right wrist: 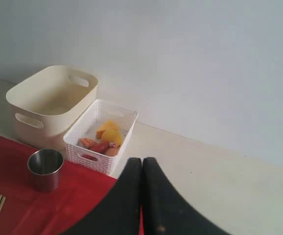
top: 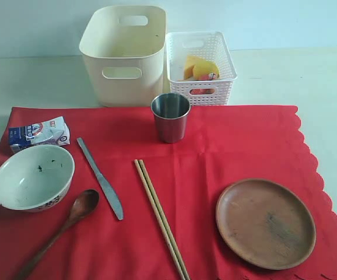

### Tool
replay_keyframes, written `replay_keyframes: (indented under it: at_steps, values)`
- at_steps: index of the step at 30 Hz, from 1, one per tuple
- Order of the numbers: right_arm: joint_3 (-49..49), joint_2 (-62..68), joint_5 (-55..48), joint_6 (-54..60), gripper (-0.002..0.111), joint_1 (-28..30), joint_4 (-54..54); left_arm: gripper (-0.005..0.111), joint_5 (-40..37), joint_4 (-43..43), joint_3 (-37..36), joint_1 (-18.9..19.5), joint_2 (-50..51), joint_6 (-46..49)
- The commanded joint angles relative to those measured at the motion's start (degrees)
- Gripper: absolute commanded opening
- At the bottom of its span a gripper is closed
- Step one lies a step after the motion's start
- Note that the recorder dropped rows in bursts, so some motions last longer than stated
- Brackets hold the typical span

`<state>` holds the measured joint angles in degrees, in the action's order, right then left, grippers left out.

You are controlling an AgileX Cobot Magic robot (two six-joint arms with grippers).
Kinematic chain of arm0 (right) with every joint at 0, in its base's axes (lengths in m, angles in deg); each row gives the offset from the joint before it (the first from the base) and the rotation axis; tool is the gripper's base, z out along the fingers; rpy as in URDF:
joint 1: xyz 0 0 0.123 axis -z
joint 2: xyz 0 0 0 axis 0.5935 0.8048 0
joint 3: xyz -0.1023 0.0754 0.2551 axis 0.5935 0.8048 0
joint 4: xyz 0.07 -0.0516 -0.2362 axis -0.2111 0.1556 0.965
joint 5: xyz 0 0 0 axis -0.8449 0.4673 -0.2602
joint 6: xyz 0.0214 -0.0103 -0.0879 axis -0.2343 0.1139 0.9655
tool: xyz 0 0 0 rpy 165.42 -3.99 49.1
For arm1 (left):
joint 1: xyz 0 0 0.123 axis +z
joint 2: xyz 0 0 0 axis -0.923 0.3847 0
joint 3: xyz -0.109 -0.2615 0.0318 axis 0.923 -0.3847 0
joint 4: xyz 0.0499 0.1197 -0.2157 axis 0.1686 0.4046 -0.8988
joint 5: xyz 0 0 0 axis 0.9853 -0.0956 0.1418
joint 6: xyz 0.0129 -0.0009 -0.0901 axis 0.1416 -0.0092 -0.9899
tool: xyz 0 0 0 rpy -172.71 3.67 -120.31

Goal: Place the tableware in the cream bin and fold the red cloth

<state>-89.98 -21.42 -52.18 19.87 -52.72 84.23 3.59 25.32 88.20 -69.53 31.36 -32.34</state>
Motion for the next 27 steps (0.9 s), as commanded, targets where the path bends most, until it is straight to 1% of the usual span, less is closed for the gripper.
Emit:
replay_keyframes:
  at_steps: [1, 5, 6, 9, 13, 15, 21, 27]
  values:
    - [6.4, -4.7, 3.0, 0.1, 0.0, 0.0, 0.7, 0.0, 0.3, -0.1, 4.7, -4.1, 5.2, 0.0]
    - [11.7, -8.1, 4.1, 0.1, 0.0, 0.0, 0.5, 0.0, 0.3, -0.1, 8.9, -6.6, 10.6, 0.0]
    - [14.6, -9.7, 5.2, 0.1, 0.0, 0.0, 0.5, 0.0, 0.3, -0.1, 10.7, -7.0, 12.8, 0.0]
    - [20.5, -12.2, 8.5, 0.1, 0.0, 0.0, 0.3, 0.0, 0.3, -0.1, 15.2, -7.1, 17.3, 0.0]
    - [28.4, -13.2, 13.5, 0.0, 0.0, 0.0, -0.3, 0.0, 0.3, -0.1, 23.7, -7.1, 23.6, 0.0]
    - [32.4, -13.2, 18.9, 0.0, 0.0, 0.0, -1.1, 0.0, 0.3, -0.1, 27.3, -7.1, 26.4, 0.0]
    - [38.7, -13.2, 25.6, -0.2, 0.0, 0.0, -1.4, 0.0, 0.2, -0.1, 27.8, -7.1, 27.1, 0.0]
    - [40.3, -13.2, 27.9, -0.2, 0.0, 0.0, -1.9, 0.0, 0.2, -0.1, 27.8, -7.1, 27.1, 0.0]
